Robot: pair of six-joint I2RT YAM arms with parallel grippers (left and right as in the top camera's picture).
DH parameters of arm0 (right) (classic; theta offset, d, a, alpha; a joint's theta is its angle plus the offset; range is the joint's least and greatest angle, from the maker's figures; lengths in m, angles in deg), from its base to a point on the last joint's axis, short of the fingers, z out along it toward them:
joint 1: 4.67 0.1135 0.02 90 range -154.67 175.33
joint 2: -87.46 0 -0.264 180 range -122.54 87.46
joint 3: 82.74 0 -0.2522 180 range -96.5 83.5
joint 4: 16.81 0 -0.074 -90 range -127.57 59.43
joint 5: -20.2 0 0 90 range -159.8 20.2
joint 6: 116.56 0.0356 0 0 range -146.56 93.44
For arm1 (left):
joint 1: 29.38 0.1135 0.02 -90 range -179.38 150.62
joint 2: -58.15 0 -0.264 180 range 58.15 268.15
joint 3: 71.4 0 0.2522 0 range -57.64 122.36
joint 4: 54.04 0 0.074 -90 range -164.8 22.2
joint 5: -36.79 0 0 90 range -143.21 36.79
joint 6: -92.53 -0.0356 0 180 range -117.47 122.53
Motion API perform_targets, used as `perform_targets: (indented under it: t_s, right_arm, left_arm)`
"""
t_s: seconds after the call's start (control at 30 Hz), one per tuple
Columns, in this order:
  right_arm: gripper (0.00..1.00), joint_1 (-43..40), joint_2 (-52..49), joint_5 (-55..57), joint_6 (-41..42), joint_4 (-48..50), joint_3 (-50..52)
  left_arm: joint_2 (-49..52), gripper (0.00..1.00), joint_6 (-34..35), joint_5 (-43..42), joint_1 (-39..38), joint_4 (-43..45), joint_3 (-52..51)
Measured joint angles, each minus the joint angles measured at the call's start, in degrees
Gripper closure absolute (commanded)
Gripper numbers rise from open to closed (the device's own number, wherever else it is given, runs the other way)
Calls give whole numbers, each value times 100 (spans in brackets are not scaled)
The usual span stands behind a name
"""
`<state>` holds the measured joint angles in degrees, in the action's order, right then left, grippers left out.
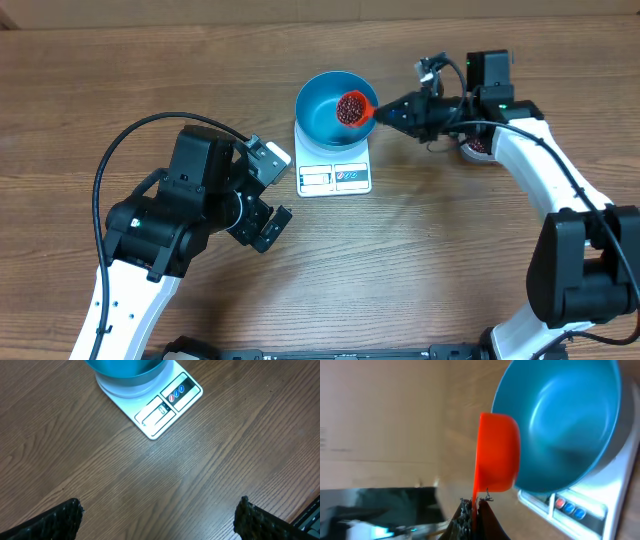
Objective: Scoop item into bowl and weigh 150g on scale
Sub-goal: 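Lift the filled red scoop and carry it left over the blue bowl, then tilt the scoop with the right gripper to pour beans into the bowl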
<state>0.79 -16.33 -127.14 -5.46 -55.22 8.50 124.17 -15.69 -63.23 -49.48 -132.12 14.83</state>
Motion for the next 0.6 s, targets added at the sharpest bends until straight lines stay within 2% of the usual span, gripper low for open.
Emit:
perform_targets:
  t_s: [0.6]
  right_arm:
    - [96, 859, -2, 2741, -1401, 278, 0]
  left_arm:
    - [0, 0, 0, 0, 0, 0, 0]
